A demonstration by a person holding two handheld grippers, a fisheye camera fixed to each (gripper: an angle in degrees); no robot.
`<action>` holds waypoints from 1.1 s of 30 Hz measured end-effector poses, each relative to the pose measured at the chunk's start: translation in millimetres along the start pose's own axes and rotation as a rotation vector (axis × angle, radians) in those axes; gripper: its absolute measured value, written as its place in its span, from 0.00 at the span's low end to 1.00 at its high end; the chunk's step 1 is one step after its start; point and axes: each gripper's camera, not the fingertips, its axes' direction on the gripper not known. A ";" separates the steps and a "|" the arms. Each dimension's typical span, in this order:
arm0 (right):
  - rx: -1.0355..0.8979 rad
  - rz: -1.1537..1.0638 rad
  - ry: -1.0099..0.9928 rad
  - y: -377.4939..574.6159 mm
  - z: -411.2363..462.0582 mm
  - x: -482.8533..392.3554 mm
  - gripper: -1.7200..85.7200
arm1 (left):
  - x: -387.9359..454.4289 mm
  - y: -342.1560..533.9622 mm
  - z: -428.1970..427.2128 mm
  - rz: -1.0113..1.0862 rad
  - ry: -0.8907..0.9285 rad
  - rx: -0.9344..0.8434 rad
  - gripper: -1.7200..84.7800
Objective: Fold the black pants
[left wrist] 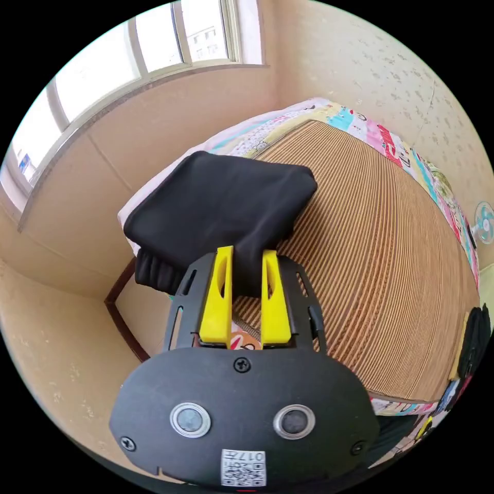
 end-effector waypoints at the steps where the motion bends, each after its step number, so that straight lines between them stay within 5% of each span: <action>1: -0.015 -0.020 -0.023 2.9 5.5 -5.7 0.03 | 13.0 -4.2 -4.8 -0.018 0.033 -0.027 0.08; 4: -0.078 -0.062 -0.022 5.1 17.3 -19.1 0.03 | 52.0 5.3 -47.9 0.024 0.317 0.059 0.08; 9: -0.124 -0.203 0.095 2.3 35.6 -54.6 0.03 | 163.2 95.8 -132.3 0.391 0.562 0.138 0.08; 14: -0.223 -0.365 0.184 -7.6 78.1 -92.9 0.04 | 259.8 254.5 -171.4 0.831 0.837 -0.070 0.08; 18: -0.354 -0.445 0.155 -24.6 127.4 -115.6 0.10 | 275.6 340.4 -190.8 0.994 0.947 -0.243 0.10; 23: -0.513 -0.472 0.068 -52.0 212.3 -140.1 0.16 | 230.8 339.6 -231.2 0.904 1.113 -0.259 0.09; 33: -0.605 -0.210 0.298 -133.5 369.9 -115.0 0.16 | 156.2 156.6 -263.7 0.387 0.899 0.025 0.16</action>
